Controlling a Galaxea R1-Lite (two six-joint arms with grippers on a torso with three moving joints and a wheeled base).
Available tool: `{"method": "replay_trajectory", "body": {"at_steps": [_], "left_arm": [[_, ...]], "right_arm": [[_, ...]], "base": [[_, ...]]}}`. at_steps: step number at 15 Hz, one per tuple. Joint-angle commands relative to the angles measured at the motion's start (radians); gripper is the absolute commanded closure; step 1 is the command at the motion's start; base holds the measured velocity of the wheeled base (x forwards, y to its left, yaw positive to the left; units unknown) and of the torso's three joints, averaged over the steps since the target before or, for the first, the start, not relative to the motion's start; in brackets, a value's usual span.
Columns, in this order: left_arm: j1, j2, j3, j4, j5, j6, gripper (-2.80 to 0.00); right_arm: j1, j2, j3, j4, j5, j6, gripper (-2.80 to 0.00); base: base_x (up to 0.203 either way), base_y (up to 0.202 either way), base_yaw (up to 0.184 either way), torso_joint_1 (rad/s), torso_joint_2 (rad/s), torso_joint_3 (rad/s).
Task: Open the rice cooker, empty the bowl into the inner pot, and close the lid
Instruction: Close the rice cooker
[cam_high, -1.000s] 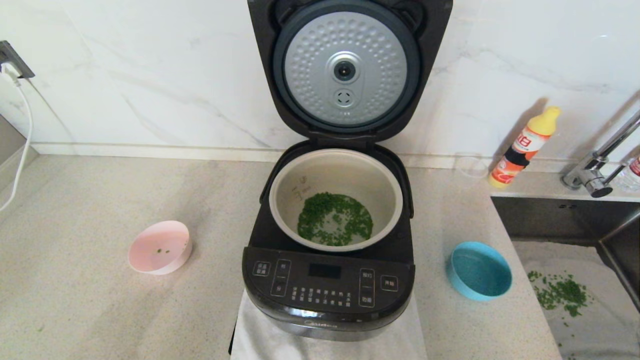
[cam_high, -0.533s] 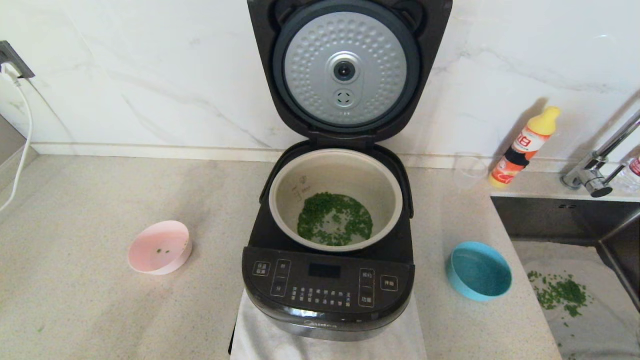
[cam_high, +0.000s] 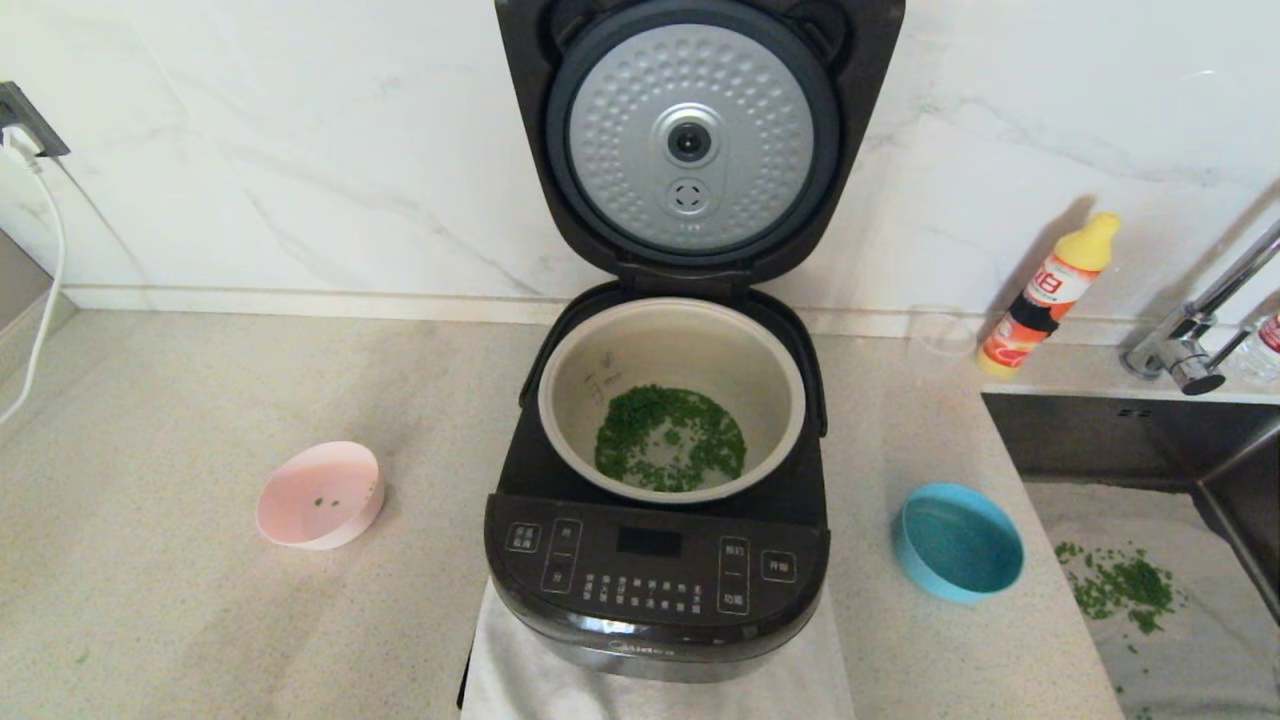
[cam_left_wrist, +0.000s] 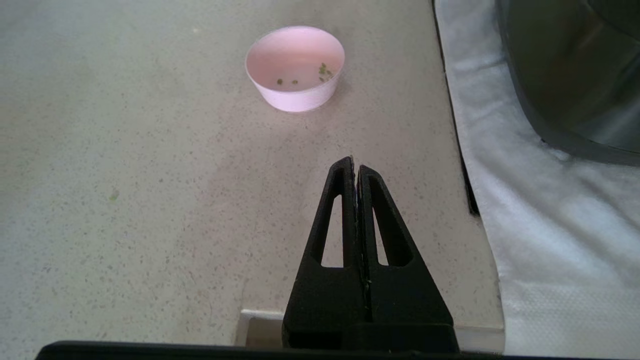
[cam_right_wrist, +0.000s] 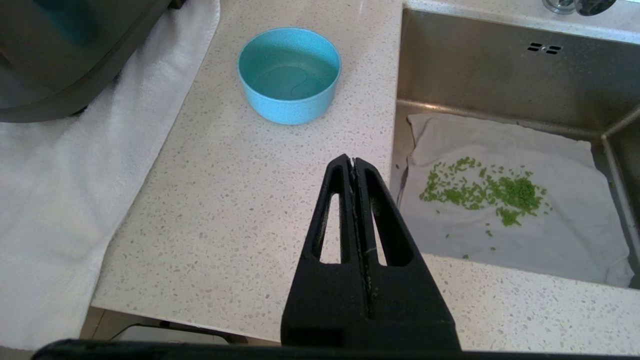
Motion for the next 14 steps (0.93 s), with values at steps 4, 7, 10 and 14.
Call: {"method": "replay_trajectory", "body": {"at_steps": [4, 7, 10, 14], "left_arm": [[0.0, 0.085, -0.318, 0.039, -0.023, -0.004, 0.0], [0.0, 0.344, -0.539, 0.091, -0.113, -0.052, 0.0], [0.0, 0.67, -0.712, 0.098, -0.221, -0.123, 0.0], [0.0, 1.057, -0.987, 0.039, -0.364, -0.245, 0.0]], "right_arm": [[0.0, 0.001, 0.0, 0.0, 0.0, 0.001, 0.0], [0.0, 0.003, 0.0, 0.001, 0.0, 0.001, 0.0], [0.0, 0.001, 0.0, 0.0, 0.0, 0.001, 0.0], [0.0, 0.001, 0.0, 0.001, 0.0, 0.001, 0.0]], "base": [[0.0, 0.0, 0.0, 0.0, 0.0, 0.0], [0.0, 0.0, 0.0, 0.0, 0.0, 0.0], [0.0, 0.0, 0.0, 0.0, 0.0, 0.0], [0.0, 0.0, 0.0, 0.0, 0.0, 0.0]]}}
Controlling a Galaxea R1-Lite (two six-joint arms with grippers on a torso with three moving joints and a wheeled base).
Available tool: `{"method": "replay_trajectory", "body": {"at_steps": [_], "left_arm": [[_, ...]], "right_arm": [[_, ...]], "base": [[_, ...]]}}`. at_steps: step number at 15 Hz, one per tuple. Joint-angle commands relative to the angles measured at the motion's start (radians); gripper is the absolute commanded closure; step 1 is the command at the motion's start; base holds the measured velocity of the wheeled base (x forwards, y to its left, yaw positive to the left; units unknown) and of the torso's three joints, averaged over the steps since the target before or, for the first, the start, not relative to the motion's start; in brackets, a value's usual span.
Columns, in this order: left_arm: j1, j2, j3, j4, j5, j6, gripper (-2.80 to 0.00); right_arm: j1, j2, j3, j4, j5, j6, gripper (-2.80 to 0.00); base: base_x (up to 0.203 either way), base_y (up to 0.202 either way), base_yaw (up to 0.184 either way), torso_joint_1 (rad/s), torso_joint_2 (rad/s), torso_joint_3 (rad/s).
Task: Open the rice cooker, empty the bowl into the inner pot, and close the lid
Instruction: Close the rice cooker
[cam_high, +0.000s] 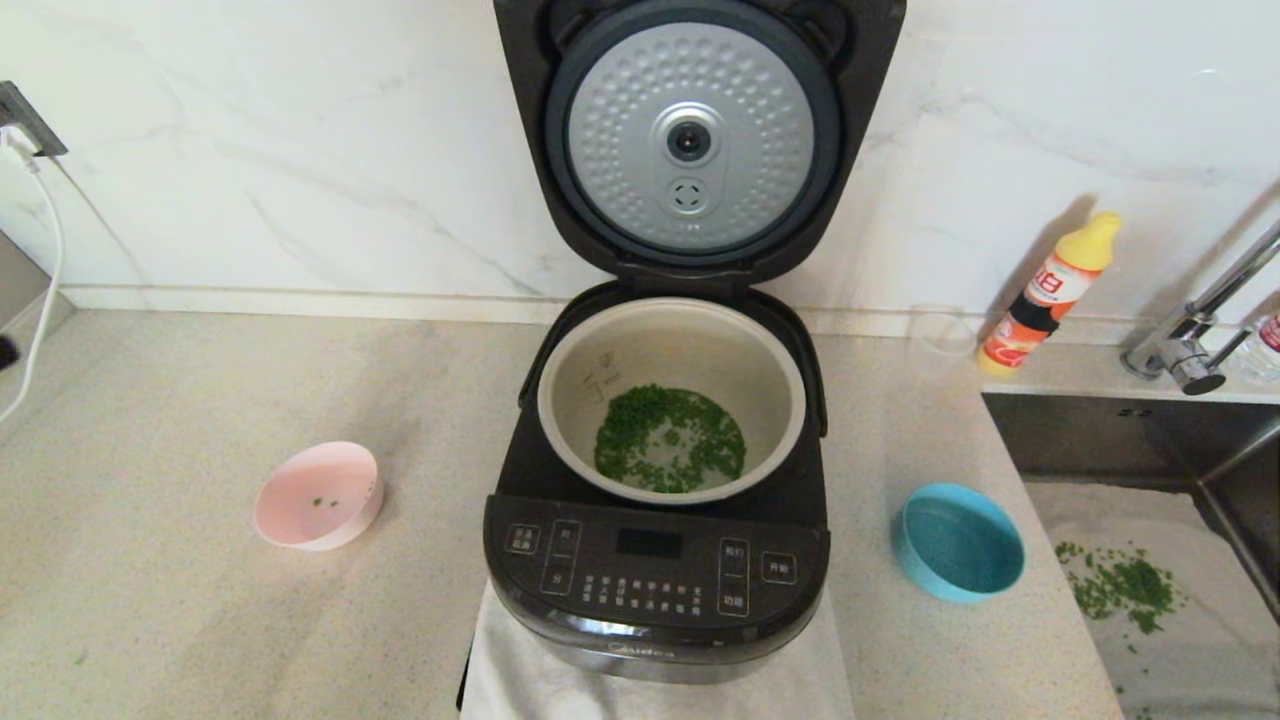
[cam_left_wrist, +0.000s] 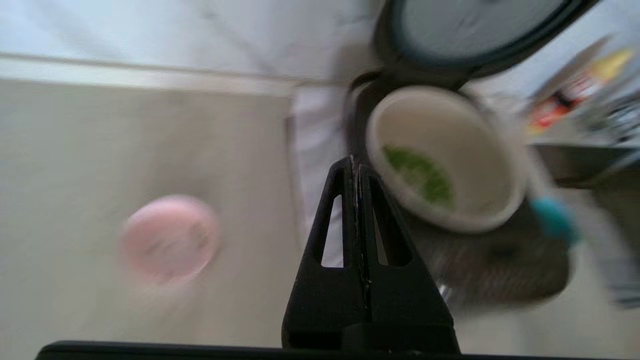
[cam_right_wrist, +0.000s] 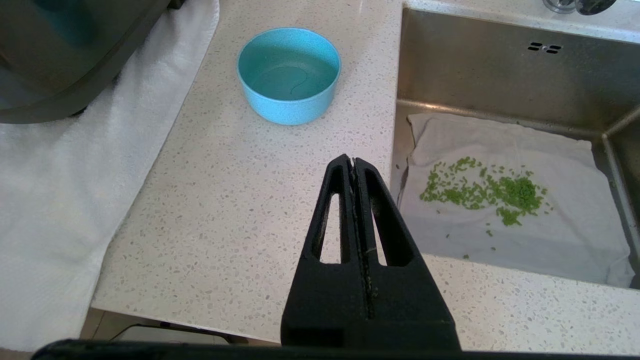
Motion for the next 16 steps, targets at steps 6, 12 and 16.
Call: {"method": "replay_trajectory", "body": {"at_steps": [6, 12, 16], "left_arm": [[0.001, 0.665, -0.467, -0.064, -0.179, -0.387, 0.0], [0.017, 0.907, -0.55, -0.503, -0.364, -0.804, 0.0], [0.024, 1.06, -0.611, -0.806, -0.451, -0.996, 0.0]], "right_arm": [[0.0, 0.001, 0.0, 0.0, 0.001, 0.0, 0.0], [0.0, 0.001, 0.0, 0.0, 0.001, 0.0, 0.0], [0.0, 0.001, 0.0, 0.0, 0.001, 0.0, 0.0]], "base": [[0.0, 0.0, 0.0, 0.0, 0.0, 0.0], [0.0, 0.0, 0.0, 0.0, 0.0, 0.0], [0.0, 0.0, 0.0, 0.0, 0.0, 0.0]]}}
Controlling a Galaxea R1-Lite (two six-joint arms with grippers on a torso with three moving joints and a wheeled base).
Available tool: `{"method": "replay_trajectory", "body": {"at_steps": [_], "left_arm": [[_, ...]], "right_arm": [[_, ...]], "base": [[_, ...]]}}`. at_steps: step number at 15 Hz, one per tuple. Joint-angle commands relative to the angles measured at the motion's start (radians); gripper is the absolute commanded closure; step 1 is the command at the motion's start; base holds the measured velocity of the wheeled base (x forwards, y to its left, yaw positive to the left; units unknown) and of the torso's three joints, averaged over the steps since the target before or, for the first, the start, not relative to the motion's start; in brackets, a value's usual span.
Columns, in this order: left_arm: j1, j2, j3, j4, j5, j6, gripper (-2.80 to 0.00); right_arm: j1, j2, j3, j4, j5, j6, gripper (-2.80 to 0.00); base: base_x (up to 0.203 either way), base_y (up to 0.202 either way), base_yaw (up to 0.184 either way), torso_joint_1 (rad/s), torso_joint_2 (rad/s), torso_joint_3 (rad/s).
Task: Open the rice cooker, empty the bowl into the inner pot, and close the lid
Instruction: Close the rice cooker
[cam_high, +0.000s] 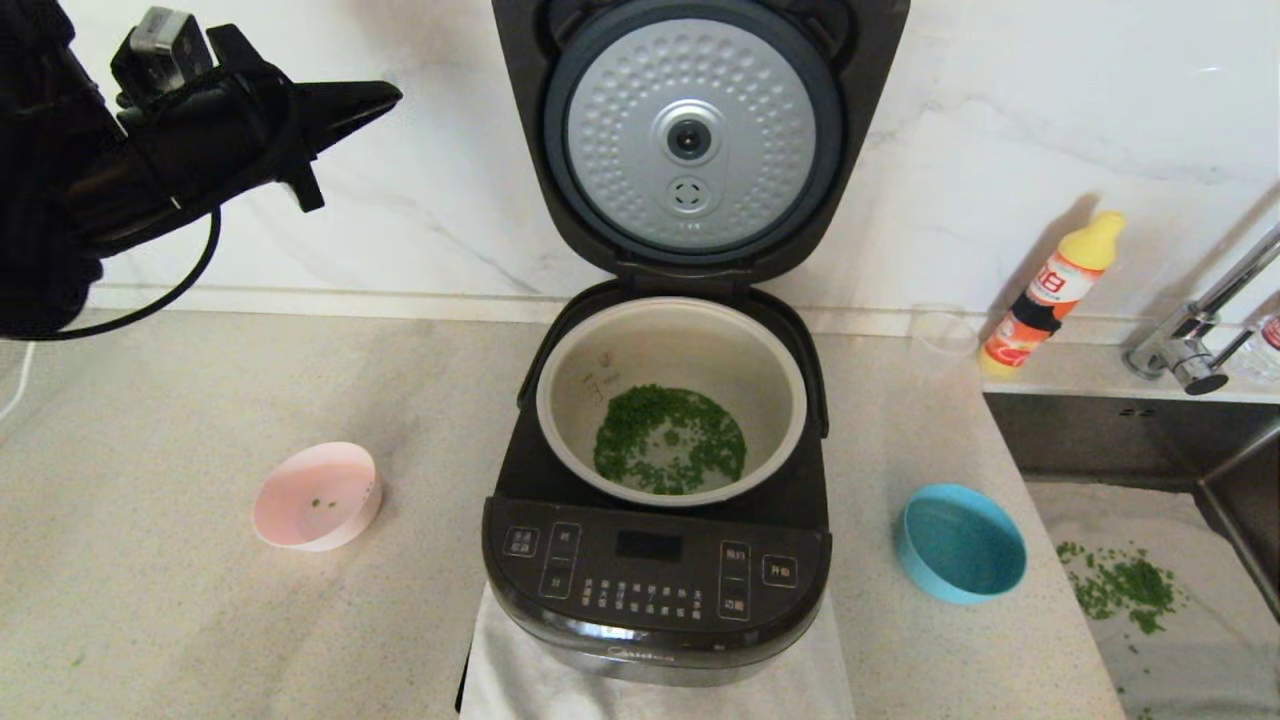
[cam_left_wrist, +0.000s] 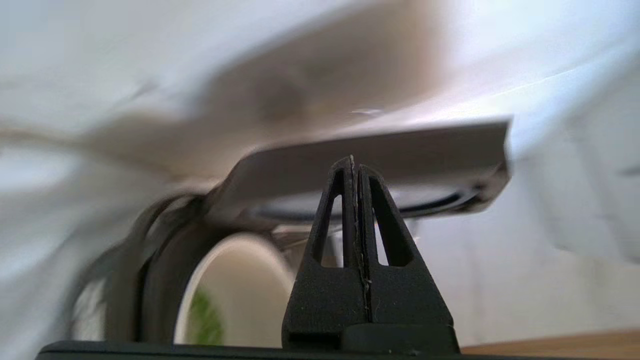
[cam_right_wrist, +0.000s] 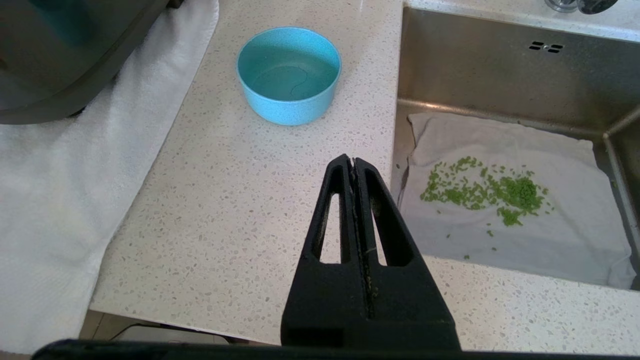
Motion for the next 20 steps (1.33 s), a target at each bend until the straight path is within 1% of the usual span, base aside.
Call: {"method": "replay_trajectory", "body": {"at_steps": [1, 3, 4, 5, 7, 9, 11, 14, 17, 20], "left_arm": [[0.001, 0.122, -0.031, -0.149, -0.044, -0.041, 0.0], [0.001, 0.18, -0.044, -0.247, -0.086, -0.047, 0.0], [0.001, 0.206, -0.058, -0.277, -0.112, -0.048, 0.0], [0.001, 0.225, -0.08, -0.289, -0.135, -0.048, 0.0], [-0.007, 0.235, -0.106, -0.299, -0.151, -0.048, 0.0], [-0.024, 0.233, -0.108, -0.316, -0.17, -0.05, 0.0], [-0.048, 0.231, -0.11, -0.339, -0.173, -0.055, 0.0], [-0.079, 0.249, -0.122, -0.347, -0.195, -0.055, 0.0], [-0.108, 0.286, -0.192, -0.344, -0.199, -0.056, 0.0], [-0.117, 0.326, -0.234, -0.344, -0.201, -0.055, 0.0]], "right_arm": [[0.0, 0.0, 0.0, 0.002, 0.0, 0.0, 0.0], [0.0, 0.0, 0.0, 0.0, 0.0, 0.0, 0.0], [0.0, 0.0, 0.0, 0.0, 0.0, 0.0, 0.0], [0.0, 0.0, 0.0, 0.0, 0.0, 0.0, 0.0], [0.0, 0.0, 0.0, 0.0, 0.0, 0.0, 0.0], [0.0, 0.0, 0.0, 0.0, 0.0, -0.001, 0.0], [0.0, 0.0, 0.0, 0.0, 0.0, 0.0, 0.0], [0.0, 0.0, 0.0, 0.0, 0.0, 0.0, 0.0], [0.0, 0.0, 0.0, 0.0, 0.0, 0.0, 0.0], [0.0, 0.0, 0.0, 0.0, 0.0, 0.0, 0.0]], "base": [[0.0, 0.0, 0.0, 0.0, 0.0, 0.0], [0.0, 0.0, 0.0, 0.0, 0.0, 0.0], [0.0, 0.0, 0.0, 0.0, 0.0, 0.0], [0.0, 0.0, 0.0, 0.0, 0.0, 0.0], [0.0, 0.0, 0.0, 0.0, 0.0, 0.0], [0.0, 0.0, 0.0, 0.0, 0.0, 0.0], [0.0, 0.0, 0.0, 0.0, 0.0, 0.0], [0.0, 0.0, 0.0, 0.0, 0.0, 0.0], [0.0, 0.0, 0.0, 0.0, 0.0, 0.0], [0.0, 0.0, 0.0, 0.0, 0.0, 0.0]]}}
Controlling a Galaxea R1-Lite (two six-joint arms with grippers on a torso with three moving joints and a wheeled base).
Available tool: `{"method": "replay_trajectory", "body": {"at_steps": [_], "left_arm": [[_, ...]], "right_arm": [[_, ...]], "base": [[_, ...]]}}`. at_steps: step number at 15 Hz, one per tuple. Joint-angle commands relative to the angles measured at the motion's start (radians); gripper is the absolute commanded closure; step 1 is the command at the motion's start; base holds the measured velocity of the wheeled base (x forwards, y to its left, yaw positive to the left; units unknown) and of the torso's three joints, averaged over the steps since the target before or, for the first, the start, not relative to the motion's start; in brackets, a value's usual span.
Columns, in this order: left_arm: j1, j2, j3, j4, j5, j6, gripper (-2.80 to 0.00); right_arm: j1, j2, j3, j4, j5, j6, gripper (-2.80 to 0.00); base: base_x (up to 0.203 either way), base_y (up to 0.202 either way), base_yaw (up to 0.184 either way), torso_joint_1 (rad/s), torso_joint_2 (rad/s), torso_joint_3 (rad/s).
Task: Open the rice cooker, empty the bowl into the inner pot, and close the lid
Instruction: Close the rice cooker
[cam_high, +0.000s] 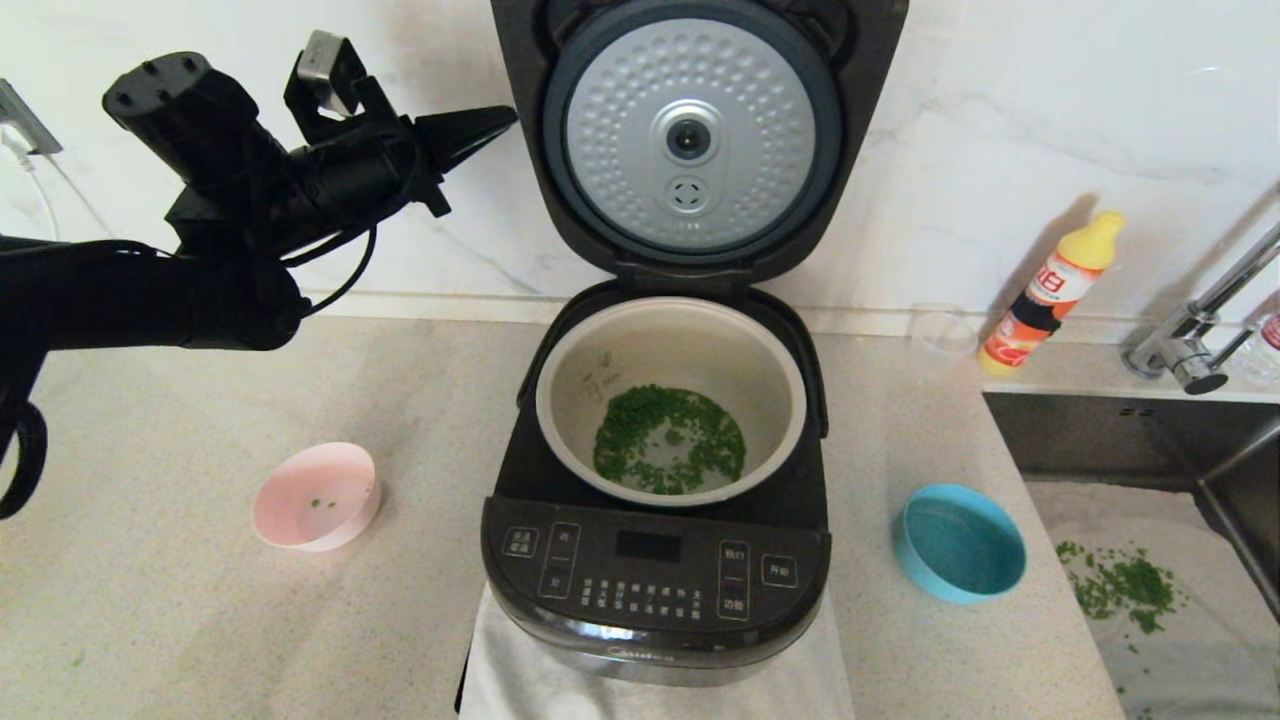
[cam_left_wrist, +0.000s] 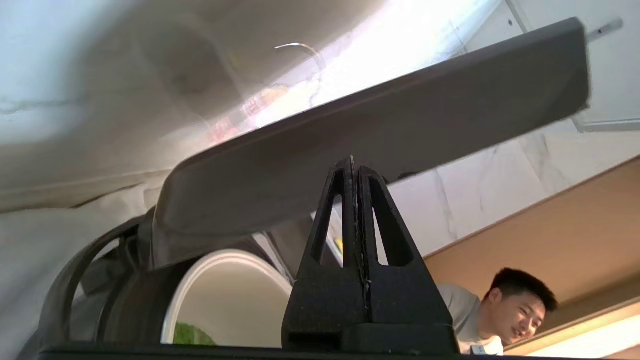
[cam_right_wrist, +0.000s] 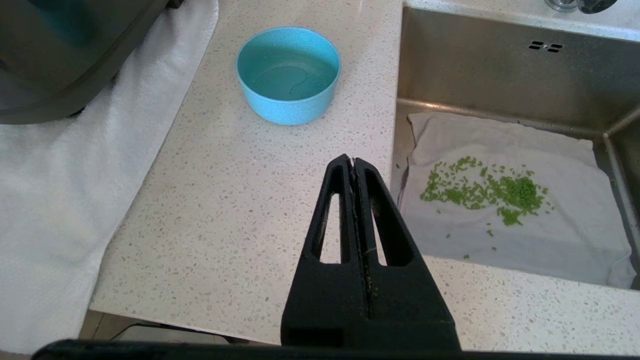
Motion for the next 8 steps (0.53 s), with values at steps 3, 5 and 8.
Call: {"method": "replay_trajectory", "body": {"at_steps": [3, 5, 8], "left_arm": [[-0.011, 0.05, -0.051, -0.006, -0.02, -0.006, 0.0], [-0.013, 0.059, -0.072, -0.005, -0.022, -0.006, 0.0], [-0.013, 0.073, -0.107, -0.006, -0.023, -0.006, 0.0]], "right_arm": [[0.001, 0.0, 0.0, 0.0, 0.001, -0.001, 0.0], [0.001, 0.0, 0.0, 0.0, 0.001, -0.001, 0.0], [0.001, 0.0, 0.0, 0.0, 0.001, -0.001, 0.0]], "base": [[0.0, 0.0, 0.0, 0.0, 0.0, 0.0], [0.0, 0.0, 0.0, 0.0, 0.0, 0.0], [0.0, 0.0, 0.0, 0.0, 0.0, 0.0]]}}
